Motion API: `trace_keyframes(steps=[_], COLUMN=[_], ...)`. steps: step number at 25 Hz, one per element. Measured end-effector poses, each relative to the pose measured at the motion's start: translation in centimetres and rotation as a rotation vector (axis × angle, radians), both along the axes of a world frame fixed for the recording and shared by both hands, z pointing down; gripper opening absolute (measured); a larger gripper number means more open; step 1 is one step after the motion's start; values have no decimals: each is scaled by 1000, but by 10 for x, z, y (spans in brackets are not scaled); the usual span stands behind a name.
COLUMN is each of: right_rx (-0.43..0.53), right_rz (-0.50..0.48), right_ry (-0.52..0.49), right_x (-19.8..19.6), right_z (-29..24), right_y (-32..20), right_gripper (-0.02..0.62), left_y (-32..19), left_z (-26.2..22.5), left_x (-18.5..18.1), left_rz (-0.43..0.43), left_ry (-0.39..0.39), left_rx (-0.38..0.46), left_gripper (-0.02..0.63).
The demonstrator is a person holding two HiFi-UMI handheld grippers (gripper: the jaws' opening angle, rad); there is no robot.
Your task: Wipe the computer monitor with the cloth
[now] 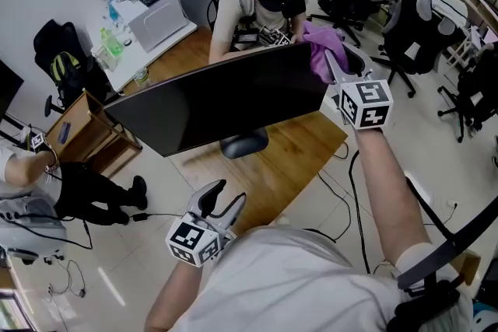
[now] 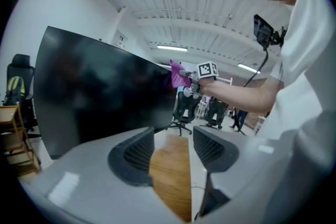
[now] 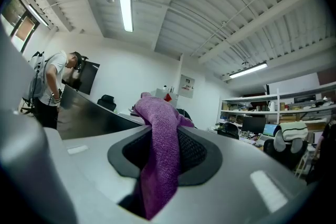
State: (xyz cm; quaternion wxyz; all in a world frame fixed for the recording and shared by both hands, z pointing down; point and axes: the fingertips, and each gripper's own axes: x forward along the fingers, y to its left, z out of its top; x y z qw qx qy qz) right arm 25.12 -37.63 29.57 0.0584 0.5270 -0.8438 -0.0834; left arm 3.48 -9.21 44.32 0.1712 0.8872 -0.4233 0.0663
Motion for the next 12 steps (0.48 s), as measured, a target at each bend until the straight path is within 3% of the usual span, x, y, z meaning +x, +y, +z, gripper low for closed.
trace_keyframes(steps=[6,12], right_rx=[-1,-28], right_rz=[47,48], right_ry=[5,3], right_x=[39,45], right_z=[6,22], right_y=[-12,-16], right_gripper=[120,120], left_y=[-8,-10], left_z=[4,2], left_x=[14,17], left_rz=[-15,-29], left_ry=[4,-1], left_rx=[3,-4], left_gripper=[239,239])
